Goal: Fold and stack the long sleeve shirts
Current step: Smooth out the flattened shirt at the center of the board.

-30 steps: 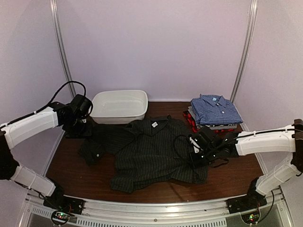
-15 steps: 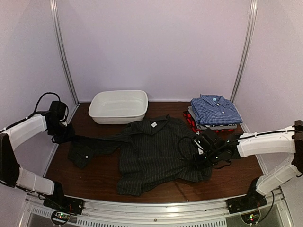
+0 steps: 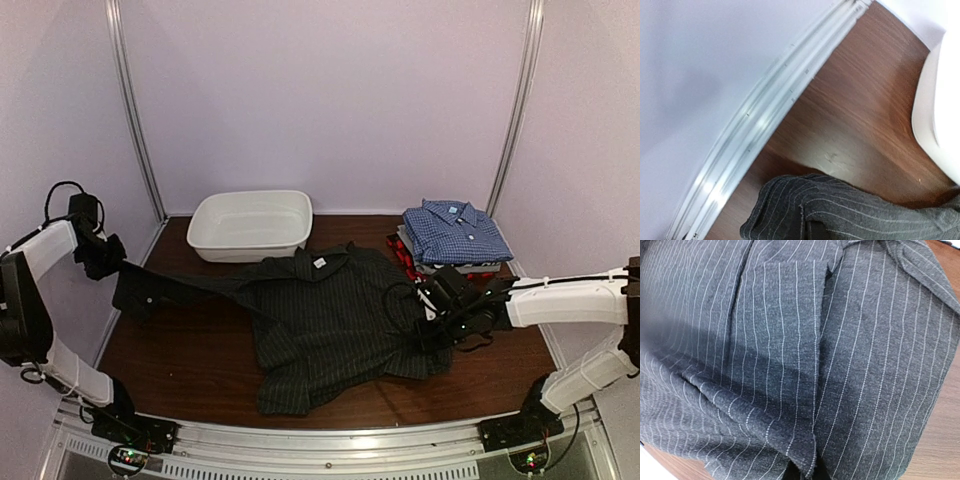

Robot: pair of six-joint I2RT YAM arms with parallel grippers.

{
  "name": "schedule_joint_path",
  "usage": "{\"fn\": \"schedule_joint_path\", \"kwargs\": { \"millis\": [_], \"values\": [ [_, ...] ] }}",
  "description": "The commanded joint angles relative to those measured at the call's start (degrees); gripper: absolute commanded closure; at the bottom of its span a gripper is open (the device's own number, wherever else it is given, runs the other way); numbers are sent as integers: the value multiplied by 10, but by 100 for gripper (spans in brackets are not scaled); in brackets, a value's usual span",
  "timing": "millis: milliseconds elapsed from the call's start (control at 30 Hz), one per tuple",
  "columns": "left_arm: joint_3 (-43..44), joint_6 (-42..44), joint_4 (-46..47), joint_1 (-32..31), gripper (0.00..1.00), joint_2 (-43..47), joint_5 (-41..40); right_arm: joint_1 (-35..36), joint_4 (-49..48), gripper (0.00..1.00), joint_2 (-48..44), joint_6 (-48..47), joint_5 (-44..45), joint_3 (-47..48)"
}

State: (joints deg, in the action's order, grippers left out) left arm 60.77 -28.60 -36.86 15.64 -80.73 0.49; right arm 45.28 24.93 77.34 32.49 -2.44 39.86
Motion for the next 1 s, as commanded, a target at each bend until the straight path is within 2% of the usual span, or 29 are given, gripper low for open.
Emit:
{"fn": "schedule_joint_path", "kwargs": {
  "millis": [0,300,367,433,467,600,700,800,967],
  "values": [
    [53,22,26,31,100,-30,-10,-9,7,100,-9,-17,8,14],
    [128,27,35,30,100,-81,-7,-8,6,99,8,-40,-7,42],
    [141,35,31,30,90,-92,30,-8,13,92,11,-47,-5,49],
    [142,37,30,20,68,-90,41,-5,19,81,9,-50,-3,57],
    [140,38,30,13,60,-86,38,-2,21,74,6,-50,0,61],
    [124,43,29,-28,39,-46,31,17,34,55,-2,-51,20,85],
    [108,38,20,-68,31,-9,18,37,38,49,-1,-52,39,105],
    [81,15,13,-126,30,39,8,60,36,48,3,-50,50,121],
    [5,-75,15,-297,31,112,-25,96,4,48,15,-34,44,133]
  ]
}}
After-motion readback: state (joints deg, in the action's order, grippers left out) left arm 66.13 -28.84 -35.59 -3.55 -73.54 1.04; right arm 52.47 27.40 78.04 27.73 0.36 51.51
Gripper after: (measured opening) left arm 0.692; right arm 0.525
